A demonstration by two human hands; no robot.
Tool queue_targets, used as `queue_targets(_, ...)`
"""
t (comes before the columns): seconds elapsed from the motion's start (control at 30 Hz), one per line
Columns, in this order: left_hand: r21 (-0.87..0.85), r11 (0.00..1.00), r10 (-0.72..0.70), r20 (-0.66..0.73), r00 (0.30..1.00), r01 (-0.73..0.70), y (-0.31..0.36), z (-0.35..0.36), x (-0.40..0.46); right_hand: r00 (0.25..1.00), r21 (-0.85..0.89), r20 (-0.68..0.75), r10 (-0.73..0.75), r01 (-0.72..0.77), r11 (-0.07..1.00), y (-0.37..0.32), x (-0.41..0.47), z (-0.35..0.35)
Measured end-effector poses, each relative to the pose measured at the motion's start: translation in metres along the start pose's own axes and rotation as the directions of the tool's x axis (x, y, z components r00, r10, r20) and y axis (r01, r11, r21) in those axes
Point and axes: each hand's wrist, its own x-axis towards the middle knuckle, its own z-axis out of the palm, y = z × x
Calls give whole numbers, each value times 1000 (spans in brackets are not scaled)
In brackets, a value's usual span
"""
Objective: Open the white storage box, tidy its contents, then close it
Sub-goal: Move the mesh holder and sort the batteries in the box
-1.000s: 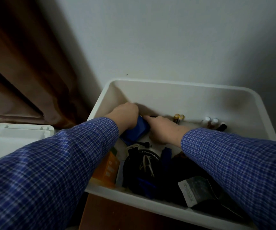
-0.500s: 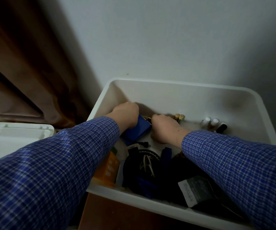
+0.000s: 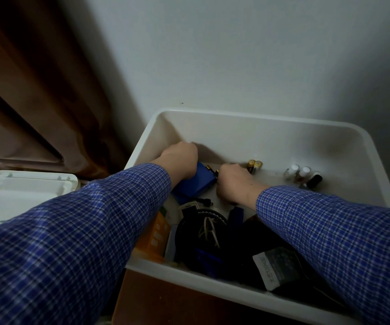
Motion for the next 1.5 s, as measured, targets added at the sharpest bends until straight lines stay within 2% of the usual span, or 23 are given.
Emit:
queue_targets(0.23,35,999,31,-73,997,-29,7,-10,-13,999,-95,15,-45,46,994,2,-6,1)
queue_targets(0.3,-73,996,42,-91,995,-49,9,-17,-17,999,-76,0,-53,53,996,2,-9,-1)
queue_targets(0.37,-267,961,40,-93,995,-64,10,-24,-23,1000,-27,-12,0,-1,1000,1,-12,-10)
queue_targets(0.43,-515,856,15,-66,998,-47,11,-29,-31,999,40,-9,47,-46,998,2,-15,-23)
queue_targets(0.47,-664,747,0,-36,999,-24,12,-31,-35,998,119,20,61,-63,991,3,-16,-30)
queue_targets(0.5,-796,605,-13,-4,1000,5,12,-31,-40,997,270,53,57,-69,960,6,-17,-36)
queue_targets(0.53,-882,472,-19,7,1000,15,13,-31,-45,994,484,85,62,-95,870,10,-20,-42)
queue_targets(0.57,-925,380,-20,-9,1000,0,13,-31,-49,990,690,125,70,-138,710,14,-25,-48)
queue_targets(0.6,-949,314,-15,-35,999,-28,13,-30,-53,987,827,153,51,-156,540,19,-31,-52)
queue_targets(0.63,-964,257,1,-65,998,-63,14,-29,-57,987,888,158,27,-155,433,22,-37,-55)
queue_targets(0.7,-973,184,58,-134,989,-142,17,-29,-63,993,927,121,-10,-109,358,29,-48,-57)
queue_targets(0.83,-927,162,171,-311,935,-338,21,-26,-70,1000,943,-30,5,27,331,34,-58,-57)
queue_targets(0.97,-907,96,195,-386,902,-409,24,-21,-72,978,929,-207,1,196,314,35,-65,-58)
queue_targets(1.13,-843,250,176,-444,879,-476,24,-16,-70,979,947,-204,29,190,257,40,-66,-64)
queue_targets(1.2,-830,293,172,-442,880,-474,27,-14,-70,976,937,-215,20,201,286,40,-68,-65)
queue_targets(1.5,-936,118,279,-290,915,-333,36,-12,-76,959,897,-280,40,247,366,43,-69,-63)
